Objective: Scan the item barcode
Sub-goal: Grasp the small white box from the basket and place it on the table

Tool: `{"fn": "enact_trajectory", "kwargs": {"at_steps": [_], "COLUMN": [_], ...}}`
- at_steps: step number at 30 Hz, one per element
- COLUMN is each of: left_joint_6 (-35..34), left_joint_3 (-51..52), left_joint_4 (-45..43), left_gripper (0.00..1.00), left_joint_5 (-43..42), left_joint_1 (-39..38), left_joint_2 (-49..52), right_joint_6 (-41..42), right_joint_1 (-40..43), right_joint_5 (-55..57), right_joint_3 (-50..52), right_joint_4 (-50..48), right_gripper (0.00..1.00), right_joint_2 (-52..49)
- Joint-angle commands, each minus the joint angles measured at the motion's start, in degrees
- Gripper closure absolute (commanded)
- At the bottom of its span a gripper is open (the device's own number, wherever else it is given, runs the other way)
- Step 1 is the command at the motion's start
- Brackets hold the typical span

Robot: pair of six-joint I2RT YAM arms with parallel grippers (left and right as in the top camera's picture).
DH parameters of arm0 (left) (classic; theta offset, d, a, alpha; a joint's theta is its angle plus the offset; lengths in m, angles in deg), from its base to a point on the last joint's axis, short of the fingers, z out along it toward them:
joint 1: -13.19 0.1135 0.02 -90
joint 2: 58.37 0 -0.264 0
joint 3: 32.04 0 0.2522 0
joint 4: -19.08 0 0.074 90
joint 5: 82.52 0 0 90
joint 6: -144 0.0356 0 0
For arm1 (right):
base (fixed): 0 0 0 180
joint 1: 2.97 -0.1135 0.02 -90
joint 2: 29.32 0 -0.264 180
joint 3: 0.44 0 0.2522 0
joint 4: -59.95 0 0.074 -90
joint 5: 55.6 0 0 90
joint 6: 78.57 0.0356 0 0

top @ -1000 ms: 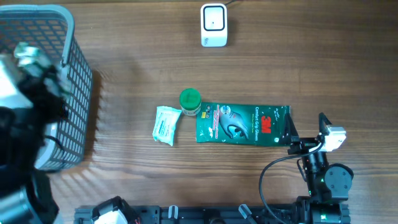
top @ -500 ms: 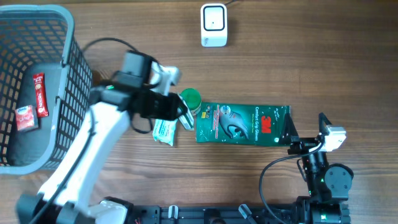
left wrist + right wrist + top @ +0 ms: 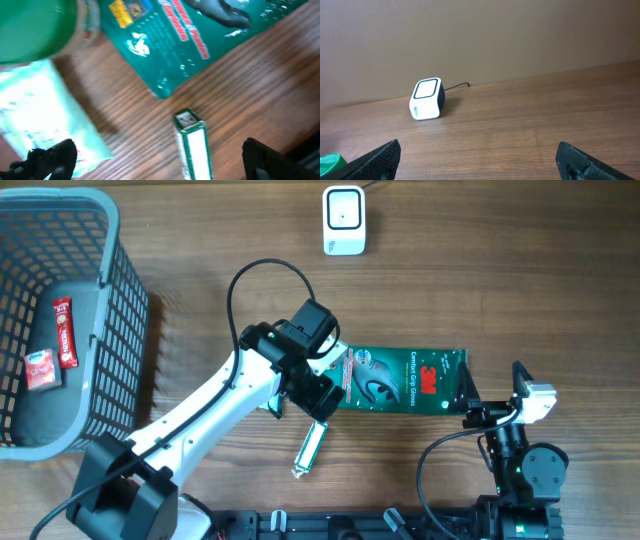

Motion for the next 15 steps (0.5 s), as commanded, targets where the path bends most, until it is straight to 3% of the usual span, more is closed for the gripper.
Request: {"fn": "enact_trajectory", "kwargs": {"at_steps": [1,7,12,15], "left_joint_6": [-3.1,-7.5,-23.6,-25.3], "left_joint_3": [-5.5,-13.2,-14.7,-14.7], "left_joint_4": [-0.2,-2.5,-11.1,-14.3], "left_gripper": [0.0,0.0,0.0,0.0], "left_joint_5": [10.7,20.8,21.2,15.2], "left_joint_1": [0.0,5.0,22.8,36.9], "left_joint_2": [-4.7,-14.8,-25.9,-30.6], "right_joint_6": [0.7,0.7,0.7,0.7], "right_joint_1": [-0.2,-0.2,-0.2,-0.2], "right_joint_5": [0.8,0.8,0.8,0.8], "right_joint_3": [0.1,0.1,0.1,0.1], "right_joint_4": [-0.2,-0.2,-0.2,-0.2], "right_gripper": [0.0,0.0,0.0,0.0], "right_joint_2": [0.3,0.3,0.3,0.3]}}
